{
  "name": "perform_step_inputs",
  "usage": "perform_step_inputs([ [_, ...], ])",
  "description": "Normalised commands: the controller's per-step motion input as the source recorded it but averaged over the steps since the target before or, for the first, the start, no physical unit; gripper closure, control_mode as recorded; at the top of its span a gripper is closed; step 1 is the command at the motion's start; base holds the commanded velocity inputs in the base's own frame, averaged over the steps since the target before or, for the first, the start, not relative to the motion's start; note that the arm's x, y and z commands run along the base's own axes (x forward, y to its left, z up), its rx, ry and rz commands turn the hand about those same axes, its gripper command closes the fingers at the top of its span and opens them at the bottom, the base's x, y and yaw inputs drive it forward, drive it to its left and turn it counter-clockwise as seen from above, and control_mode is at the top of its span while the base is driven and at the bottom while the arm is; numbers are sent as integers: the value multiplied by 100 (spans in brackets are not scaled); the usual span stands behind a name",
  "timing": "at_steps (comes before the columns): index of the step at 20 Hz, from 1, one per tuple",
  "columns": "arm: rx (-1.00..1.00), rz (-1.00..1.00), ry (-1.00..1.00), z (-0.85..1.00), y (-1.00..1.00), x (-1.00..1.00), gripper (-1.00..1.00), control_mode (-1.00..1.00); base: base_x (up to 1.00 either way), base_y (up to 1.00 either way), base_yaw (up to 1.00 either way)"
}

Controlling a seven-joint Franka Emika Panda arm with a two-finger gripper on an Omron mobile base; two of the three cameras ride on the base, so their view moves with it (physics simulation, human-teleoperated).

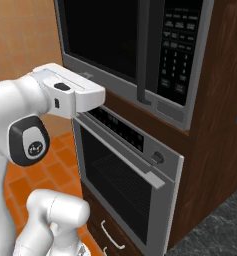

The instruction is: Pick the lime from the sink and place it in the bowl. Then pick the bowl and place it in the microwave. Then close the microwave door and press the start button.

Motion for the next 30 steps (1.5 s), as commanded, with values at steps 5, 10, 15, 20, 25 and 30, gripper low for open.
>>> perform_step_inputs([
  [5,-3,0,0,0,-21,-32,100,-100,0,0,0],
  [10,-1,-1,2,0,-31,-6,100,-100,0,0,0],
  [15,4,0,0,0,-39,-9,100,-100,0,0,0],
  [20,9,0,0,0,-40,-20,100,-100,0,0,0],
  [25,8,0,0,0,-36,-17,100,-100,0,0,0],
  [30,2,0,8,0,-7,1,100,-100,0,0,0],
])
